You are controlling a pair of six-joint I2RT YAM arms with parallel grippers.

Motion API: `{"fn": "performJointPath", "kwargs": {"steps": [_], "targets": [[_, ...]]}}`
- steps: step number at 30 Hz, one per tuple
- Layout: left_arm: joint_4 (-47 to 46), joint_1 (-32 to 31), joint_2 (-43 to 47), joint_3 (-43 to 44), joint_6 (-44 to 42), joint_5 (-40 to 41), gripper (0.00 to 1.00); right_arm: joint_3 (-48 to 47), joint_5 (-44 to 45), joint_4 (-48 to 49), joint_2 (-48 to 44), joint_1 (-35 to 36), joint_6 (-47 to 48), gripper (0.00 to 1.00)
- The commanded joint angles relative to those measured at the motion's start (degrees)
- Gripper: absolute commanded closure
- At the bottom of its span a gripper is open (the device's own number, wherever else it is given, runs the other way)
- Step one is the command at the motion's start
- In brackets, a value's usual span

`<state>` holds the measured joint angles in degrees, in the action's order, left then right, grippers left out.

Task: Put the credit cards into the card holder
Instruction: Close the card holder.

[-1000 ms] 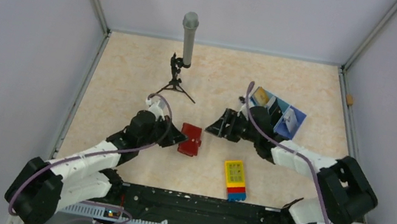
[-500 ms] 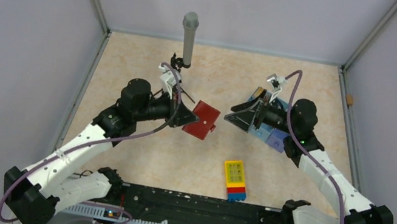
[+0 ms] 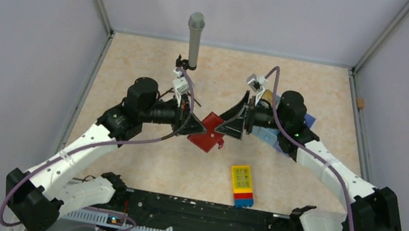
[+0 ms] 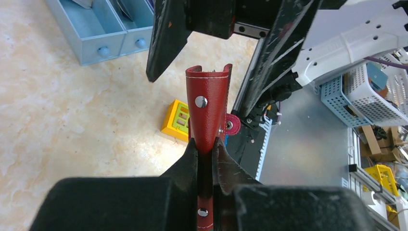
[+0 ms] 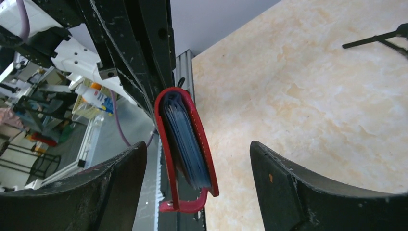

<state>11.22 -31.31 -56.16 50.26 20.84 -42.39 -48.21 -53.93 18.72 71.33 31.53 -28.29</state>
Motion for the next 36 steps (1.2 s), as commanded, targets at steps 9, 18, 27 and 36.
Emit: {"fn": "performJointPath", "kwargs": {"steps": [9, 18, 27, 36], "targets": [[-7.0, 0.15, 0.88, -0.46, 1.42, -6.91, 0.47, -4.97, -12.92, -0.79, 3.18, 0.82, 4.27, 1.0], [-6.29, -0.28, -2.01, -0.41, 1.51, -10.25, 0.45, -5.99, -19.84, 0.59, 3.23, 0.82, 3.66, 1.0], [-2.83, -3.43, -4.29, 0.34, -1.06, -10.74, 0.65, -7.27, -23.03, -0.04, 3.42, 0.82, 3.68, 1.0], [1.69, -4.37, -1.82, -0.65, -2.88, 7.31, 1.0, -8.24, 11.68, -19.27, -0.3, 0.71, 6.17, 0.43]]}}
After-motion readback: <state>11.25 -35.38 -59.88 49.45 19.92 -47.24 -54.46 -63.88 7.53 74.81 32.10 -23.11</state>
